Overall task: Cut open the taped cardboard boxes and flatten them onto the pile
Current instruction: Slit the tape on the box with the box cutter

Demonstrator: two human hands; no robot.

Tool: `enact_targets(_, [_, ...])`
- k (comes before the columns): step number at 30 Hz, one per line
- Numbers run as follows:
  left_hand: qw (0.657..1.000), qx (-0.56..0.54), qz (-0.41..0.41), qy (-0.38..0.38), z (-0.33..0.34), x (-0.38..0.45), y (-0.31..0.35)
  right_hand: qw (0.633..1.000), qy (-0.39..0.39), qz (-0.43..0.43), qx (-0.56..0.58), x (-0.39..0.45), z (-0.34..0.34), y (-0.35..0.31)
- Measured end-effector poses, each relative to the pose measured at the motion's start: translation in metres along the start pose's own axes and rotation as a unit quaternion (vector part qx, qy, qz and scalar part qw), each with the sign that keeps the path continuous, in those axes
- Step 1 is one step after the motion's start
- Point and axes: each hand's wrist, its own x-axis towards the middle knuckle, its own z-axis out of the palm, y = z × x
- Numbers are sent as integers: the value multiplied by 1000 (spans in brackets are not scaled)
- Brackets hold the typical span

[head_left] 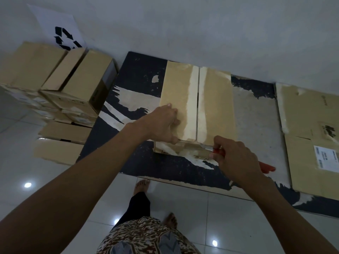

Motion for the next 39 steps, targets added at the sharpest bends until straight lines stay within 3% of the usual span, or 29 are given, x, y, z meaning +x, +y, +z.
enact_targets(19, [999, 37, -33, -17, 0, 1, 6, 999, 1, 39, -31, 1, -9, 14])
enact_targets(22, [999, 34, -35, -21, -1, -2, 13, 1000, -14, 15, 5, 0, -12, 20])
enact_targets(25, [999, 39, -12, -8, 4, -2, 17, 993, 11, -4, 121, -8, -13, 25])
enact_targets(29, [999, 47, 4, 1, 9, -2, 18, 964, 63, 55, 252, -10, -11, 26])
enact_targets(33, [998, 63, 2, 3, 10, -3, 19, 986, 97, 19, 134, 13, 2, 21])
enact_targets(39, [998, 55, -10, 8, 9, 0, 17, 990, -18, -123, 65, 58, -1, 20])
